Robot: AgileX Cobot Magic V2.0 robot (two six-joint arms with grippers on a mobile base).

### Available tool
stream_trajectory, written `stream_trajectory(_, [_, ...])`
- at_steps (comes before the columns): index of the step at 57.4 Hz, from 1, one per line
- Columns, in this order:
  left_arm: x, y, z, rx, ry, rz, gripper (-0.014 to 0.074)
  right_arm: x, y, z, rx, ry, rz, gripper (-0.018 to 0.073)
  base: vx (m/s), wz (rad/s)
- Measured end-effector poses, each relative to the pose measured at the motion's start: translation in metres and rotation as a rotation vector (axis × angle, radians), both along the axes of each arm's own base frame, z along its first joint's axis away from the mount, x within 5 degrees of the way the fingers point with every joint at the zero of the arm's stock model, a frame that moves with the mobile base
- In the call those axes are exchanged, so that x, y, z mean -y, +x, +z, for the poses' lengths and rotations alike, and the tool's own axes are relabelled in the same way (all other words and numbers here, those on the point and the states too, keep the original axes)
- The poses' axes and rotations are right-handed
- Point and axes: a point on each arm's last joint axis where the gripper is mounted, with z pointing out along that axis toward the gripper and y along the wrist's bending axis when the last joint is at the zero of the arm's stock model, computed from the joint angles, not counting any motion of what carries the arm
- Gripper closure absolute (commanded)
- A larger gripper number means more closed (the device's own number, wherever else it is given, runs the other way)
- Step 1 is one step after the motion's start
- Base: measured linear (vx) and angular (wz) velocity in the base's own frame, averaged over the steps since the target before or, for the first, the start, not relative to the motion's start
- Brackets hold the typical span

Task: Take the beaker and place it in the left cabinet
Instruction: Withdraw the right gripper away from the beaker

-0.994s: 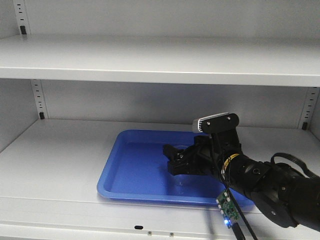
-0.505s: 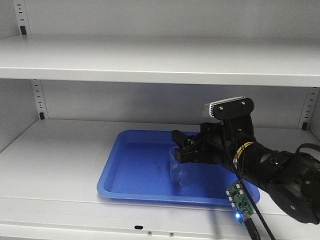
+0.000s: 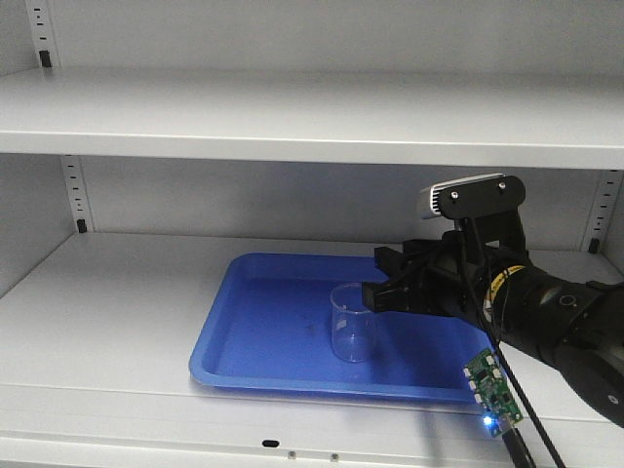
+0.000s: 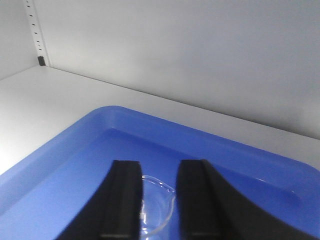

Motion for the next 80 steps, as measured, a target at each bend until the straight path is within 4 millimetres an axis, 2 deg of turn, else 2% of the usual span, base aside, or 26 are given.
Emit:
stream_trajectory(13, [0.000,0.000,0.000,0.000,0.000,0.000,0.0595,0.006,-0.011,0.012,0.011,-0.008,-0.012,0.0526,0.00,0.00])
stream_trajectory(19, [0.000,0.000,0.000,0.000,0.000,0.000,0.0595,0.011,-0.024,0.007,-0.001,-0.013,-0.013,0.0568,0.00,0.00])
stream_trajectory(27, [0.000,0.000,0.000,0.000,0.000,0.000,0.0595,0.023,-0.052,-0.018,-0.048,-0.032,-0.005,0.0569,0.00,0.00])
stream_trajectory(36, [0.000,0.000,0.000,0.000,0.000,0.000,0.0595,0.033,-0.080,-0.020,-0.011,-0.011,0.013,0.0568,0.00,0.00])
stream_trajectory(42, [0.000,0.000,0.000,0.000,0.000,0.000,0.0595,0.037,-0.090,-0.016,0.004,-0.006,0.008,0.0568,0.00,0.00])
stream_trajectory(80, [0.000,0.000,0.000,0.000,0.000,0.000,0.0595,0.042,-0.095,-0.016,-0.026,-0.026,-0.015,0.0568,0.00,0.00])
